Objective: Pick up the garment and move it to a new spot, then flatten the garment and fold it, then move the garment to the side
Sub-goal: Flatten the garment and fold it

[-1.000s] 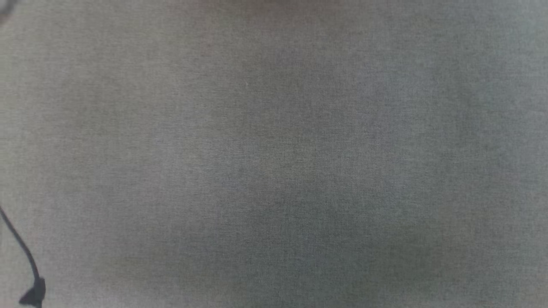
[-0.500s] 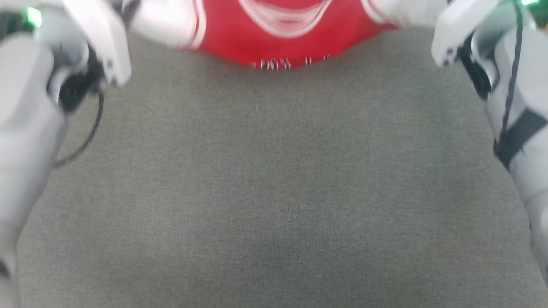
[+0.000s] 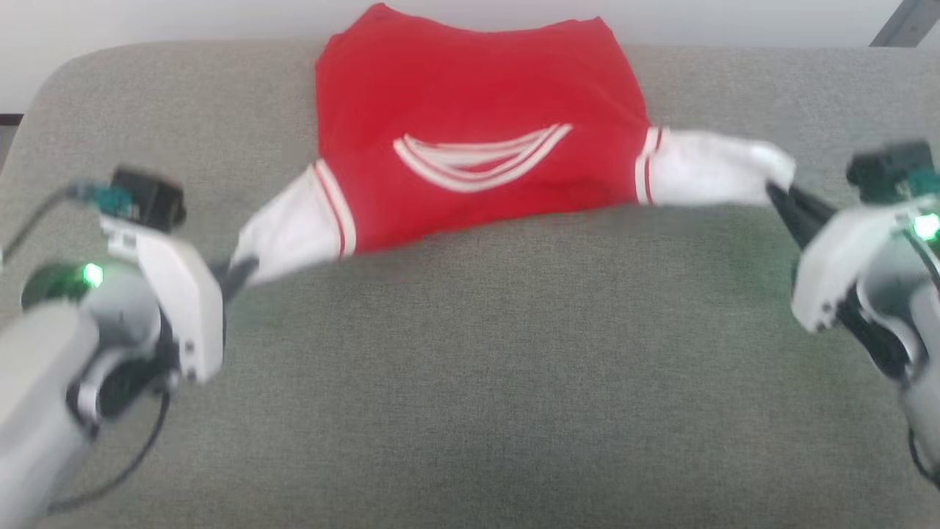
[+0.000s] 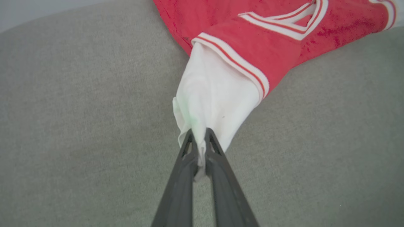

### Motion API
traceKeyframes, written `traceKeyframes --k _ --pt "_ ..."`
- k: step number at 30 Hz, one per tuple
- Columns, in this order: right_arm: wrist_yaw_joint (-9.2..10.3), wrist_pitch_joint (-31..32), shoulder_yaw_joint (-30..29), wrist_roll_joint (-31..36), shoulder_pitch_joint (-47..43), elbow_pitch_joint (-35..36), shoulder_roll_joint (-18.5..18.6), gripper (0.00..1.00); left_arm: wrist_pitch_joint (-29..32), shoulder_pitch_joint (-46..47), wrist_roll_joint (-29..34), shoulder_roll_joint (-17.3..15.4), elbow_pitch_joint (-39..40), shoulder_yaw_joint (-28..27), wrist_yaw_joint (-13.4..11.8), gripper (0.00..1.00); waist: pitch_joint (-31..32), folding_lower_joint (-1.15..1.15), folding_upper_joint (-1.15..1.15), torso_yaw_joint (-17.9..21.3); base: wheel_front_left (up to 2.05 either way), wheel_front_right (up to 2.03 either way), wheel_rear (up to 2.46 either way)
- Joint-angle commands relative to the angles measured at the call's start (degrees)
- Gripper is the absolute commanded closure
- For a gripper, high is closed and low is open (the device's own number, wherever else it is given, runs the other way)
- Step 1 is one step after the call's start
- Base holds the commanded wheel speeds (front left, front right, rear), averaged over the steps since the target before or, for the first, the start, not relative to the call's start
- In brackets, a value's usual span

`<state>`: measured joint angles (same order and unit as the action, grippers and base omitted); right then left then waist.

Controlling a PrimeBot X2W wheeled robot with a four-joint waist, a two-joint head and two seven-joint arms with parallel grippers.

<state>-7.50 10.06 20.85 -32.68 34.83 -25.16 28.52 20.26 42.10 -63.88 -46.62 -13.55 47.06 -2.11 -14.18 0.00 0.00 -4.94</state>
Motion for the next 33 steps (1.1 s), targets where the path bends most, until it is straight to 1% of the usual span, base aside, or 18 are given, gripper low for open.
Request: traceKeyframes --k 1,4,7,10,16,18,21,25,26,28,33 --pt "0.02 1.3 -1.4 -0.5 -2.1 1.9 0.8 1.00 0.5 -1.7 -0.2 -1.2 2.0 0.2 -1.0 1.00 0.0 0.00 0.00 0.1 0.00 0.00 0.00" --pt "0.01 5.8 -4.6 -1.2 -8.5 8.5 1.8 1.00 0.6 -6.0 -0.9 -4.6 8.6 0.2 -3.9 1.00 -0.2 0.00 0.00 0.3 0.00 0.00 0.00" --pt "0.02 10.6 -7.4 -1.7 -14.0 14.9 2.2 1.00 1.1 -9.3 -0.5 -7.6 13.2 1.0 -5.7 1.00 -0.3 0.00 0.00 0.5 0.00 0.00 0.00" --pt "0.02 15.7 -9.8 -1.7 -19.1 20.8 2.4 1.00 1.7 -11.8 -0.9 -10.1 16.1 1.5 -7.2 1.00 -0.3 0.00 0.00 0.8 0.00 0.00 0.00" --pt "0.02 25.3 -13.9 -3.3 -27.5 30.8 1.6 1.00 2.8 -15.5 -3.5 -12.7 19.9 1.5 -9.3 1.00 -0.5 0.00 0.00 1.3 0.00 0.00 0.00" --pt "0.01 28.4 -14.3 -3.8 -30.2 33.8 1.9 1.00 3.6 -16.5 -4.8 -13.3 20.9 1.6 -10.1 1.00 -0.7 0.00 0.00 1.4 0.00 0.00 0.00" --pt "0.01 32.7 -15.1 -5.2 -34.2 37.3 1.6 1.00 5.0 -17.9 -6.0 -14.4 22.6 2.2 -10.8 1.00 -0.8 0.00 0.00 1.7 0.00 0.00 0.00" --pt "0.01 37.1 -17.0 -6.2 -39.0 40.8 0.9 1.00 6.5 -20.7 -8.0 -16.0 24.0 2.7 -12.8 1.00 -1.0 0.00 0.00 2.0 0.00 0.00 0.00" --pt "0.01 37.1 -17.0 -6.2 -39.0 40.8 0.9 1.00 6.5 -20.7 -8.0 -16.0 24.0 2.7 -12.8 1.00 -1.0 0.00 0.00 2.0 0.00 0.00 0.00" --pt "0.01 39.2 -17.4 -6.9 -41.3 42.1 0.5 1.00 6.9 -21.8 -8.5 -16.9 24.6 3.1 -13.3 1.00 -1.2 0.00 0.00 2.2 0.00 0.00 0.00" --pt "0.01 43.6 -19.5 -7.9 -46.1 44.3 -1.0 1.00 6.6 -24.5 -10.2 -18.0 25.2 3.4 -14.6 1.00 -1.7 0.00 0.00 2.4 0.00 0.00 0.00"
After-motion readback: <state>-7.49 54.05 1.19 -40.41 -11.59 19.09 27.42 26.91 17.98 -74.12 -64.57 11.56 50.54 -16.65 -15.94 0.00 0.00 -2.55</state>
